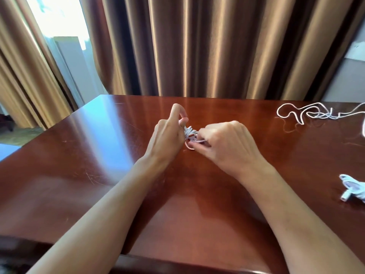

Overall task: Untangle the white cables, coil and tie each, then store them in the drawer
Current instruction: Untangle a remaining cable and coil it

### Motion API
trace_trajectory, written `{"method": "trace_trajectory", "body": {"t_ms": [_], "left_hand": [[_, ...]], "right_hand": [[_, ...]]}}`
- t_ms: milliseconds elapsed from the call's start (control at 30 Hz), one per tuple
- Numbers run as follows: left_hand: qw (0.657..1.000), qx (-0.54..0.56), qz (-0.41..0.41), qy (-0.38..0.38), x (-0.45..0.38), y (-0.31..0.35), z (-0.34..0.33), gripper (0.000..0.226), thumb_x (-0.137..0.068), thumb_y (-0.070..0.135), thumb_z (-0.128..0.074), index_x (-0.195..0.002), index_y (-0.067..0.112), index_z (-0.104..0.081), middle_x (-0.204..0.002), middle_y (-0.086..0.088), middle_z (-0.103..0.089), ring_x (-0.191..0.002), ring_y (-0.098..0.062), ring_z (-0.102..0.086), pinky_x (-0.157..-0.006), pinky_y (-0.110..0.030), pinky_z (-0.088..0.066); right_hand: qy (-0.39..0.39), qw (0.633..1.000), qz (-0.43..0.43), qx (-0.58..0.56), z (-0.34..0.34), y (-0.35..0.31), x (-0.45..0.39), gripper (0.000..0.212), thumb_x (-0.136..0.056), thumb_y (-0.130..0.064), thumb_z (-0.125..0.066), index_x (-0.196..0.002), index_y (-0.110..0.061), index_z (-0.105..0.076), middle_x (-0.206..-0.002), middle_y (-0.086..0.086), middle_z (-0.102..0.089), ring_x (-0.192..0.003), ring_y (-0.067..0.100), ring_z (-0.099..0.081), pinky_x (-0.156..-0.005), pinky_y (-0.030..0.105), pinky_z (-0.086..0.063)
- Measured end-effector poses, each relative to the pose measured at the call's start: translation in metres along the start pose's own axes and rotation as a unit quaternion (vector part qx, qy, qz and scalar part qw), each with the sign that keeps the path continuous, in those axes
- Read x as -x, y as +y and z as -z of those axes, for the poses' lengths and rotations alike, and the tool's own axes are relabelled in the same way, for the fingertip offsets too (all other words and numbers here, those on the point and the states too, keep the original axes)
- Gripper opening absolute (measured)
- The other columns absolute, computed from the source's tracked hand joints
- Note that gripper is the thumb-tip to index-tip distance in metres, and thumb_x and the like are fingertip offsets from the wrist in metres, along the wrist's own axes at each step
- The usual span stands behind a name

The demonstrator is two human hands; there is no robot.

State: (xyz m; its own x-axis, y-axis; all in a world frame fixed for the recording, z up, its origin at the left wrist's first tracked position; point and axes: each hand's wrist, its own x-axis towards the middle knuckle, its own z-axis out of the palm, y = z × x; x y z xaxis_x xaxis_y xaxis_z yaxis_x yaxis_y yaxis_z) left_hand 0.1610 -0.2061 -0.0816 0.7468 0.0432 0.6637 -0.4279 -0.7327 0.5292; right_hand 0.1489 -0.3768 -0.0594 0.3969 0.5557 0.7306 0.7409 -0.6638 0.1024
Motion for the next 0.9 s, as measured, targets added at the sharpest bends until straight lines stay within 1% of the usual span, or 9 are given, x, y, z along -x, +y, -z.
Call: {"method": "trace_trajectory", "body": {"t_ms": [133, 233, 333, 400, 500, 600, 700, 800, 900], "left_hand": [[0.993, 0.042, -0.024, -0.104, 0.004, 0.004, 0.002, 0.006, -0.100, 0.011, -0.047, -0.100, 0.017, -0.047, -0.052, 0.002, -0.052, -0.051, -0.021, -0.045, -0.054, -0.037, -0.043], [0.985, 0.076, 0.000, -0.154, 0.004, 0.006, 0.003, 0.009, -0.097, 0.005, -0.049, -0.098, 0.014, -0.049, -0.051, 0.004, -0.051, -0.049, -0.012, -0.038, -0.052, -0.032, -0.037], [0.967, 0.165, 0.061, -0.183, 0.000, 0.008, 0.007, 0.021, -0.096, -0.005, -0.047, -0.094, 0.015, -0.047, -0.048, 0.009, -0.055, -0.041, 0.002, -0.043, -0.043, -0.015, -0.034], [0.944, 0.218, 0.083, -0.233, 0.001, 0.013, 0.009, 0.023, -0.097, -0.009, -0.048, -0.094, 0.013, -0.046, -0.048, 0.010, -0.051, -0.040, 0.002, -0.040, -0.041, -0.012, -0.031], [0.897, 0.291, 0.134, -0.305, 0.005, 0.021, 0.012, 0.028, -0.093, -0.015, -0.048, -0.113, 0.004, -0.041, -0.054, 0.006, -0.047, -0.043, -0.005, -0.033, -0.040, -0.018, -0.029], [0.865, 0.351, 0.176, -0.314, 0.006, 0.025, 0.013, 0.038, -0.093, -0.020, -0.038, -0.121, 0.007, -0.037, -0.053, 0.004, -0.035, -0.043, -0.006, -0.026, -0.040, -0.018, -0.022], [0.838, 0.414, 0.206, -0.288, 0.005, 0.027, 0.015, 0.047, -0.090, -0.025, -0.027, -0.115, 0.012, -0.040, -0.052, 0.002, -0.031, -0.042, -0.006, -0.023, -0.038, -0.016, -0.020], [0.809, 0.487, 0.230, -0.236, 0.003, 0.030, 0.014, 0.042, -0.094, -0.021, -0.029, -0.116, 0.012, -0.044, -0.053, 0.000, -0.033, -0.041, -0.006, -0.024, -0.037, -0.015, -0.022], [0.743, 0.589, 0.253, -0.191, 0.000, 0.032, 0.011, 0.032, -0.096, -0.014, -0.033, -0.112, 0.010, -0.047, -0.057, -0.003, -0.036, -0.041, -0.006, -0.028, -0.036, -0.016, -0.026]], "right_hand": [[-0.066, 0.986, -0.032, -0.149, 0.001, 0.006, 0.000, 0.021, -0.079, -0.035, -0.083, -0.073, -0.019, -0.072, -0.063, -0.013, -0.058, -0.054, 0.010, -0.055, -0.056, 0.025, -0.043], [-0.110, 0.938, -0.128, -0.303, 0.003, 0.011, 0.000, 0.017, -0.075, -0.027, -0.089, -0.075, -0.017, -0.074, -0.066, -0.016, -0.066, -0.061, -0.001, -0.062, -0.063, 0.021, -0.049], [-0.106, 0.842, -0.200, -0.489, 0.010, 0.016, -0.002, 0.008, -0.085, -0.012, -0.080, -0.092, -0.011, -0.076, -0.081, 0.001, -0.077, -0.075, 0.010, -0.073, -0.073, 0.024, -0.057], [-0.077, 0.796, -0.219, -0.559, 0.013, 0.023, -0.001, 0.007, -0.091, -0.006, -0.070, -0.097, -0.006, -0.075, -0.084, 0.002, -0.076, -0.070, 0.005, -0.067, -0.068, 0.018, -0.052], [-0.052, 0.764, -0.249, -0.593, 0.011, 0.024, -0.001, 0.011, -0.092, -0.015, -0.067, -0.096, -0.009, -0.075, -0.078, 0.000, -0.071, -0.064, 0.006, -0.053, -0.062, 0.018, -0.045], [-0.046, 0.737, -0.299, -0.605, 0.003, 0.022, 0.001, 0.010, -0.092, -0.017, -0.067, -0.097, -0.009, -0.073, -0.079, 0.006, -0.074, -0.069, 0.016, -0.061, -0.069, 0.033, -0.052], [-0.039, 0.735, -0.330, -0.592, -0.002, 0.024, 0.002, 0.011, -0.091, -0.020, -0.072, -0.097, -0.011, -0.072, -0.091, 0.014, -0.077, -0.079, 0.025, -0.069, -0.075, 0.045, -0.052], [-0.032, 0.768, -0.330, -0.548, -0.009, 0.025, 0.003, 0.006, -0.092, -0.020, -0.072, -0.092, -0.015, -0.071, -0.069, -0.007, -0.070, -0.055, 0.003, -0.054, -0.052, 0.026, -0.042], [-0.017, 0.785, -0.329, -0.525, -0.018, 0.022, 0.005, 0.008, -0.097, -0.020, -0.066, -0.095, -0.012, -0.067, -0.062, -0.009, -0.061, -0.045, 0.001, -0.043, -0.043, 0.021, -0.036]]}}
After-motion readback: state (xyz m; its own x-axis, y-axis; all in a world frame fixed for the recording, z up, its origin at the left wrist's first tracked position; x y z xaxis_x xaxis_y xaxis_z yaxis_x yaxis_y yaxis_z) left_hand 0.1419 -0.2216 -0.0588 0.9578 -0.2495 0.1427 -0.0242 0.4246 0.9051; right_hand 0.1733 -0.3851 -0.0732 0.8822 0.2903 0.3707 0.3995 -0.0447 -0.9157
